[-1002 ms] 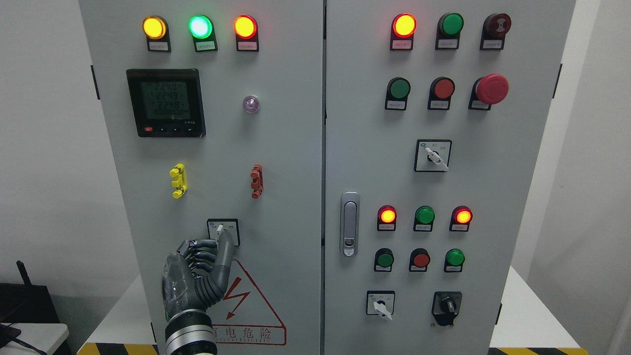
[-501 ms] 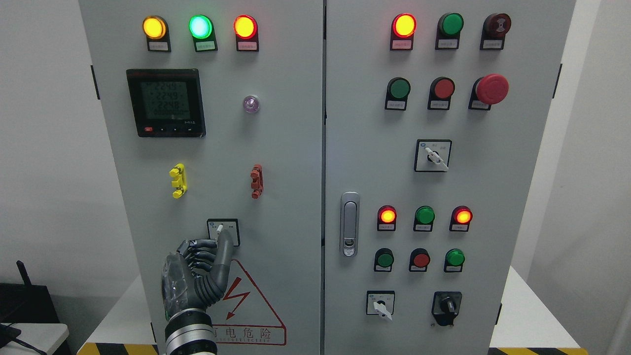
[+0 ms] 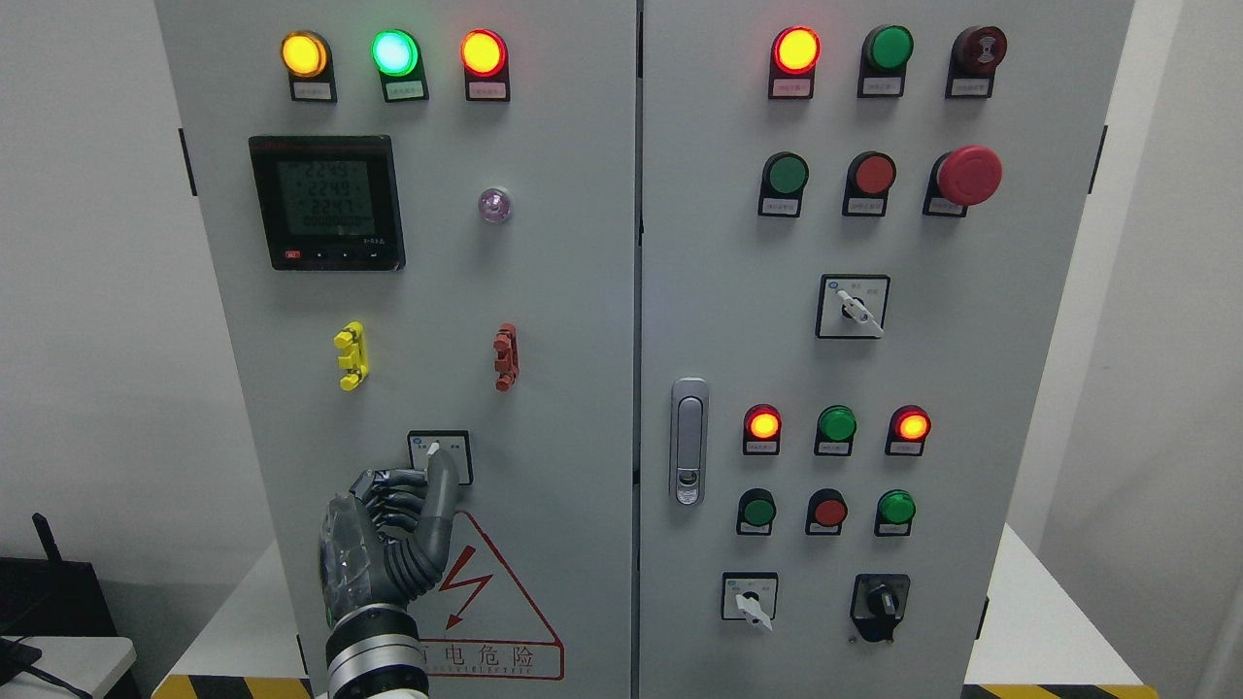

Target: Turn on light switch 1

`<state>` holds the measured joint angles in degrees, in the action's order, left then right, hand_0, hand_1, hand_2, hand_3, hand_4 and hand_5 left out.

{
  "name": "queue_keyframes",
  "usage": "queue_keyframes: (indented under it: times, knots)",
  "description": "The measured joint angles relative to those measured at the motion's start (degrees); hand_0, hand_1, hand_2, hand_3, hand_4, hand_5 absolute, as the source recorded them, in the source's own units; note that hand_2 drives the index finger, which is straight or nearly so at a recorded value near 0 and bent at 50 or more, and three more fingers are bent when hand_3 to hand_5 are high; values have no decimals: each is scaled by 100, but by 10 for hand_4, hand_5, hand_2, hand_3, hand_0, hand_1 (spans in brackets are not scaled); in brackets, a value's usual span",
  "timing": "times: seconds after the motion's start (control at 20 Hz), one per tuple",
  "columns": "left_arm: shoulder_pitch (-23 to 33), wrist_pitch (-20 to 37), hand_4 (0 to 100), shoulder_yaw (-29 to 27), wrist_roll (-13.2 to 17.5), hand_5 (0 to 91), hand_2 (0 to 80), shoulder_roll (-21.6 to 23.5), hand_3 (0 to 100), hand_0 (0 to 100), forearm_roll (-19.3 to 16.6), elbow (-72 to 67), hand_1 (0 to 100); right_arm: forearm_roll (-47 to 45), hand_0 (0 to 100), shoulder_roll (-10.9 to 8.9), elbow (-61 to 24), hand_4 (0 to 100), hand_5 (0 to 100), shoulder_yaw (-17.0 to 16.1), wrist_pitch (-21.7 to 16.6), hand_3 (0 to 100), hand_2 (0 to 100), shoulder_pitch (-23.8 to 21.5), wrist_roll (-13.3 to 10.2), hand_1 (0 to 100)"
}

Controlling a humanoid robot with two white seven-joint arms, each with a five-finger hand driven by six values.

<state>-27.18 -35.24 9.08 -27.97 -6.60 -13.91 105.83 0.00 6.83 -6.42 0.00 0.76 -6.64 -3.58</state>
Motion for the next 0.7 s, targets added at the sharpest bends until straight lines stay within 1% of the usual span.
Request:
queue_keyframes:
  times: [0.7]
  knots:
    - [-42,-72,786,4,25,787,523,1,764,264,-4,-12,367,0,120,-1,0,0,0,0,0,0,0,0,0,389]
